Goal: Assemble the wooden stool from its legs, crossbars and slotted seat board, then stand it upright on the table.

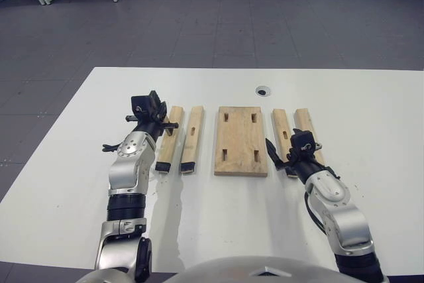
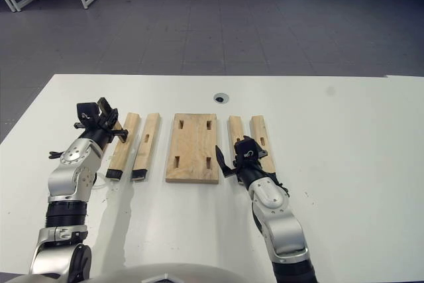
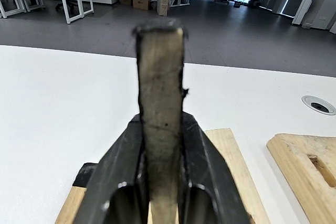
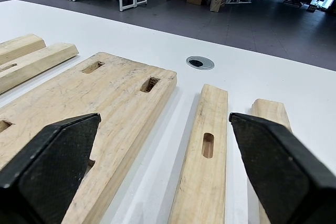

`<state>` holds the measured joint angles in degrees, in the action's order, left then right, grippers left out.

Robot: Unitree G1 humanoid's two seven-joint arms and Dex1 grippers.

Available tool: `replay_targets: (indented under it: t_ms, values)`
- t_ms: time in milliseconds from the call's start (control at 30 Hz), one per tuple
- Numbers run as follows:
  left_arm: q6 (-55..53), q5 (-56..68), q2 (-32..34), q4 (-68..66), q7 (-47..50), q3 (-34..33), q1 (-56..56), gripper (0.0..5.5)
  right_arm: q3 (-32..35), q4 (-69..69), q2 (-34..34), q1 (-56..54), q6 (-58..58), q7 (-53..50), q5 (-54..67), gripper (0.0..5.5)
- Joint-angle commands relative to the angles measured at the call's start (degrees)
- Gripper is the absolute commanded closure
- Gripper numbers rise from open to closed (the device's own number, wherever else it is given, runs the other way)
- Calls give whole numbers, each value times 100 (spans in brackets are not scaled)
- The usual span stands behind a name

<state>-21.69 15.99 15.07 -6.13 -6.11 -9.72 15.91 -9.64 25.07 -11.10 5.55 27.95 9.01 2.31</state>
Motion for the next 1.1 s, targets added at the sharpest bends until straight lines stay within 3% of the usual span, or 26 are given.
replay_targets:
  t_ms: [33, 300, 500, 833, 1100]
  values:
    - [171, -126, -31, -271, -96, -4, -75, 508, 15, -54, 43, -54, -20, -17, -55, 98]
    - [1154, -275, -151, -1322, -275, -91, -376, 508, 23, -37, 77, -81, -41, -21, -71, 98]
    - [1237, -85, -537, -1643, -522, -48, -1013, 508, 84, 26, 85, -129, 29, -7, -37, 98]
    - [1105, -332, -674, -365, -350, 368, -1980, 508, 138, -6, 69, -207, 57, 20, -41, 98]
    - [877, -775, -718, 322, 689, 127, -1919, 508, 142, -50, 54, -237, 41, 31, -56, 98]
